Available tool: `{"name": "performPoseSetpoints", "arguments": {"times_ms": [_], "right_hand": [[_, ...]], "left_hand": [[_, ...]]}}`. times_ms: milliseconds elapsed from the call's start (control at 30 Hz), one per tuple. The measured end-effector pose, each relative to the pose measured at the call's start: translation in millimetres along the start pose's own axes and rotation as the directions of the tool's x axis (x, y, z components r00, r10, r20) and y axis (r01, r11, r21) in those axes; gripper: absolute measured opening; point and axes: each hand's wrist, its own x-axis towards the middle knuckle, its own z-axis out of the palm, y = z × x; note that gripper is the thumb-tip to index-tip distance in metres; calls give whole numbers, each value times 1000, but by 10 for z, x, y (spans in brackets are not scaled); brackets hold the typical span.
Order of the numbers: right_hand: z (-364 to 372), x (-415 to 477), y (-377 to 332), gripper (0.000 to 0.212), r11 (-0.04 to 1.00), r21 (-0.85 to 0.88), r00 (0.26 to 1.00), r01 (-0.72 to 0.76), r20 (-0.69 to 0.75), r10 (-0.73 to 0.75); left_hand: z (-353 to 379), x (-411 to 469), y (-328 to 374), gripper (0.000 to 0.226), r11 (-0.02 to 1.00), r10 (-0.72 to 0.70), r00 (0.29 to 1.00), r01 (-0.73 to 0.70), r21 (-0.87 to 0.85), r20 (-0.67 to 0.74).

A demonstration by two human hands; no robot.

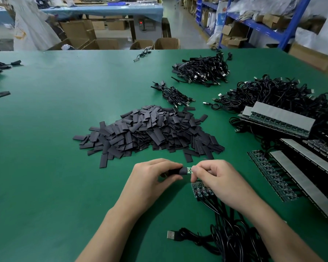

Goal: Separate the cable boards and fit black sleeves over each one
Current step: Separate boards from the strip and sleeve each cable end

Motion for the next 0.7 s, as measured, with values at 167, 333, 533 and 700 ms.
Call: {"name": "performPoseSetpoints", "arguments": {"times_ms": [167, 333, 533, 700], "right_hand": [[5, -7, -25, 31, 1000, -22, 1000, 2, 16, -2], [8, -11, -22, 31, 1000, -24, 1000, -11, 18, 11], [16, -4, -17, 31, 999, -29, 1000, -21, 8, 22], [14, -8, -33, 34, 999, -38, 1000, -16, -2, 16]], "left_hand": [[0, -4, -3, 21, 1000, -31, 999, 30, -9, -30], [-3, -5, 0, 20, 999, -21, 1000, 21, 25, -13], [7, 10, 16, 16, 996, 34, 999, -36, 77, 25], [2, -2, -4, 18, 1000, 4, 998, -4, 5, 56]]}}
